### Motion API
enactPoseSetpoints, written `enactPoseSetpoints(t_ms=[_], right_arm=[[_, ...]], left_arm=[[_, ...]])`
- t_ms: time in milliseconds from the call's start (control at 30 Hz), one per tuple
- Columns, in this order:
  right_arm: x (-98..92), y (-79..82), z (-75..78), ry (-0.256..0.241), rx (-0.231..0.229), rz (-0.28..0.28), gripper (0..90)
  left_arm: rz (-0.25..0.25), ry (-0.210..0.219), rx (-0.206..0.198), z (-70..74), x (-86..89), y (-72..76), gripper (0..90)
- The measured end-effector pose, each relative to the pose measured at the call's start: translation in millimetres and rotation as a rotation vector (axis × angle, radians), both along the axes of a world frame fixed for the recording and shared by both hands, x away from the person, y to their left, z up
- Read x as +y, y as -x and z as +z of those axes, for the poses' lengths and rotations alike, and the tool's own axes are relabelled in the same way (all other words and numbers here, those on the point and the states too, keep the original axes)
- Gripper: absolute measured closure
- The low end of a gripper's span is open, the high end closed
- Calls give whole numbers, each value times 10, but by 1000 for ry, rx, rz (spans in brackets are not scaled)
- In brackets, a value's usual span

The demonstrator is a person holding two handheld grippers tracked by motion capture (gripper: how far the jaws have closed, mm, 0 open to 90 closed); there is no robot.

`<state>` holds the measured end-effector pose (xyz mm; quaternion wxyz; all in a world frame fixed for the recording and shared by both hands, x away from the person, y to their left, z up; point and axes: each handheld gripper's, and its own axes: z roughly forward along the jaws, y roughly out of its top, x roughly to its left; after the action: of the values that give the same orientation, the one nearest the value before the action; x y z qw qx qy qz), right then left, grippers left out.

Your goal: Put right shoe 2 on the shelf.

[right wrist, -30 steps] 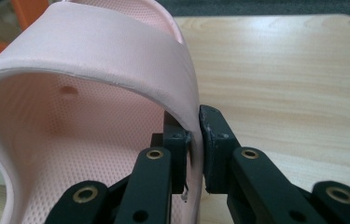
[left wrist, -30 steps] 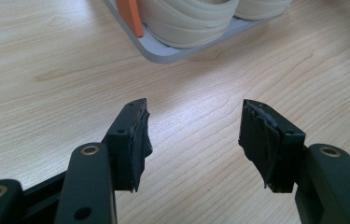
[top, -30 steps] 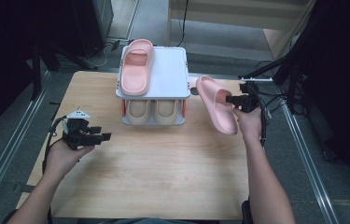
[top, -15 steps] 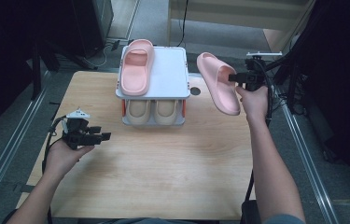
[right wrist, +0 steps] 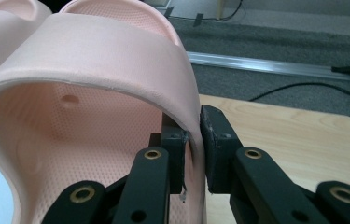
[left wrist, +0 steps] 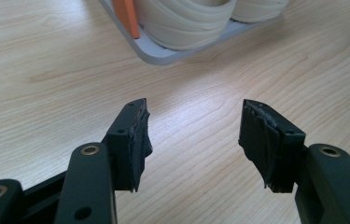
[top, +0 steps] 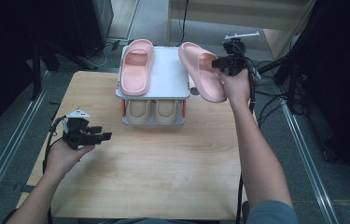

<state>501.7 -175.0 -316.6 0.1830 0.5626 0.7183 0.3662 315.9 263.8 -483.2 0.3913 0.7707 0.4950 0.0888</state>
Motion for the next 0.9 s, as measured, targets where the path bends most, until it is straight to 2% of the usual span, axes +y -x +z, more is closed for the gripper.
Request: enactPoseSetpoints(t_ms=[133,167,300,400,533,767,900], right_arm=[[244,-93,-10,8,-9,25,819],[306,-131,-21,2,0,27,818],[480,-248,-35,30,15,23,816],[576,-332,-36,42,19,8,811],[730,-445,-61,64,43,-14,813],[945,-571,-91,117,60,-37,803],[1026,-588,-86,136,63,-36,788]], left_arm=[[-16,-8,2,-16,-39,-11,425],[-22,-6,7,-14,-46,-10,425],[-36,-7,1,-11,-64,-10,425],[-39,5,9,-27,-61,-22,425],[-56,-4,34,-53,-81,-24,429],[-63,6,16,-31,-81,-4,431],[-63,9,34,-42,-70,-16,431]])
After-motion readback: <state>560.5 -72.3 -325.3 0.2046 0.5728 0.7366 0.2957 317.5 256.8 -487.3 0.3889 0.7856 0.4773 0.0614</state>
